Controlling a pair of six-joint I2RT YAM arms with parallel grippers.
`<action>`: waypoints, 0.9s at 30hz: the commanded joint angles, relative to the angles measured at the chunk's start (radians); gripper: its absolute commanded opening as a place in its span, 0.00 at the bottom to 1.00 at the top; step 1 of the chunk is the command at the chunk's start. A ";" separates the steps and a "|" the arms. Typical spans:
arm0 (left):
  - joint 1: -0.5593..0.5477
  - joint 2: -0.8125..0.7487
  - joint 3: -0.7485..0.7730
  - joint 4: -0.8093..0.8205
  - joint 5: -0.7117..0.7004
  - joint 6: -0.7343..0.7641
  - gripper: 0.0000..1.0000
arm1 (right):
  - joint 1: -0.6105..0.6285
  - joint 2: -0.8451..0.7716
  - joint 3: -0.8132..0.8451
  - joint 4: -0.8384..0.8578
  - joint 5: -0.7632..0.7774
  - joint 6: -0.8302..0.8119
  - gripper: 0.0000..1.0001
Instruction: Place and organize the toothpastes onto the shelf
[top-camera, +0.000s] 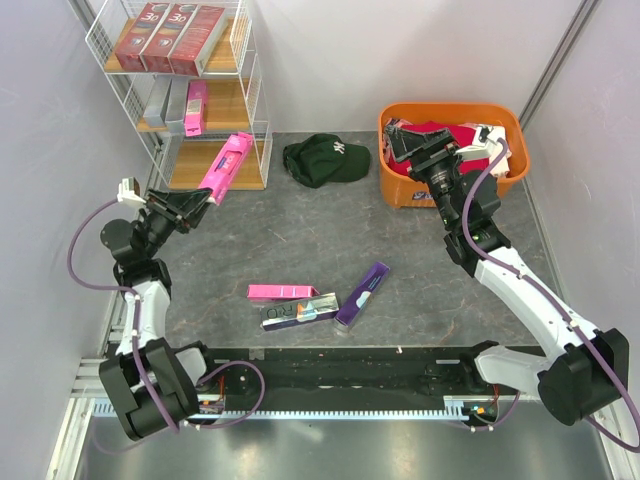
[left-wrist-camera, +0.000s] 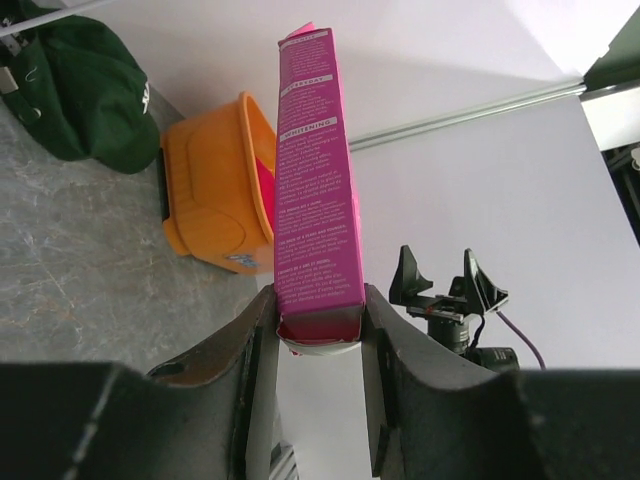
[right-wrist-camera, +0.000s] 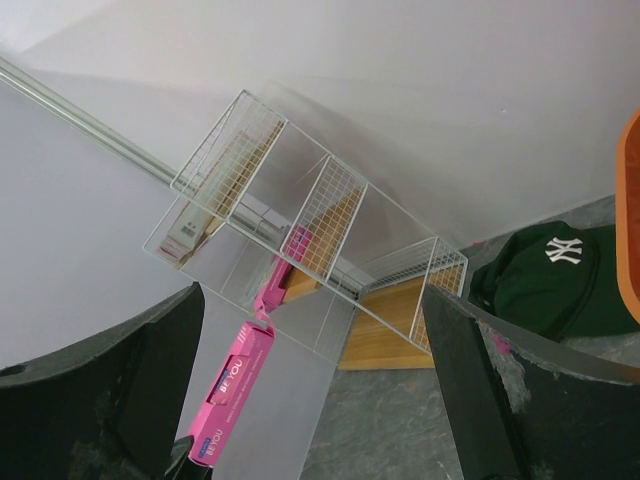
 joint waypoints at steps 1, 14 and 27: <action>0.006 0.013 0.059 -0.032 0.006 0.080 0.08 | 0.002 0.006 0.000 0.039 -0.007 -0.006 0.98; 0.004 0.162 0.246 -0.098 -0.097 0.142 0.03 | 0.002 0.003 -0.005 0.029 0.003 -0.029 0.98; -0.120 0.335 0.393 -0.146 -0.257 0.178 0.02 | 0.002 0.009 -0.009 0.012 0.031 -0.033 0.98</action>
